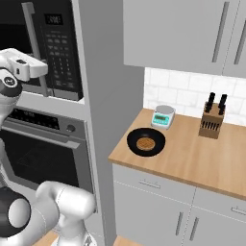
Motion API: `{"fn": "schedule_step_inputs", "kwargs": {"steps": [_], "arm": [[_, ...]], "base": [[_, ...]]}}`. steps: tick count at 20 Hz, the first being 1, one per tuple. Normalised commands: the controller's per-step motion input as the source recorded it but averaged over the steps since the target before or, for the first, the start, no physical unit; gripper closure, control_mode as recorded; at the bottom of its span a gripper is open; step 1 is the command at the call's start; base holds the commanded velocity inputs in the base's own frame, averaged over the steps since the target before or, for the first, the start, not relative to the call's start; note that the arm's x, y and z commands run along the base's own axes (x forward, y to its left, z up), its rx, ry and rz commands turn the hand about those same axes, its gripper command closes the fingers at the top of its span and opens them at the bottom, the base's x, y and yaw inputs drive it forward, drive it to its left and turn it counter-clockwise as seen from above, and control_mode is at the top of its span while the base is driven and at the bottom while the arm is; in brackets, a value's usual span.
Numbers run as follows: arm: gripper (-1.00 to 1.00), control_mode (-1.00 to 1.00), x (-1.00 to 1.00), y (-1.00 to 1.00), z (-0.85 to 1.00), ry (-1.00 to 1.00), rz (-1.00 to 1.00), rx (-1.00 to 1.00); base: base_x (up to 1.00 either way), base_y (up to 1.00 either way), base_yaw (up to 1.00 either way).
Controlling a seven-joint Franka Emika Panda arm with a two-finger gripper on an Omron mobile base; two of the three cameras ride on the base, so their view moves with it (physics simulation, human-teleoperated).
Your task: Open the microwave, place the bowl with waffle inside the microwave, then close the microwave door and turn it on.
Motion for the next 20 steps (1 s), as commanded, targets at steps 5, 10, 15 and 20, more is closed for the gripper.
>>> {"fn": "schedule_step_inputs", "kwargs": {"steps": [5,10,15,20], "arm": [[1.00,-1.00,1.00,-0.51,-0.98,0.17,0.29,0.00],[1.00,-1.00,0.94,0.42,-1.00,0.13,0.24,-0.03],[1.00,-1.00,0.62,0.99,-1.00,0.22,0.23,-0.02],[1.00,-1.00,0.15,1.00,-1.00,0.18,0.29,0.00]], "base": [[0.00,0.00,0.00],[0.00,0.00,0.00],[0.00,0.00,0.00],[0.00,0.00,0.00]]}}
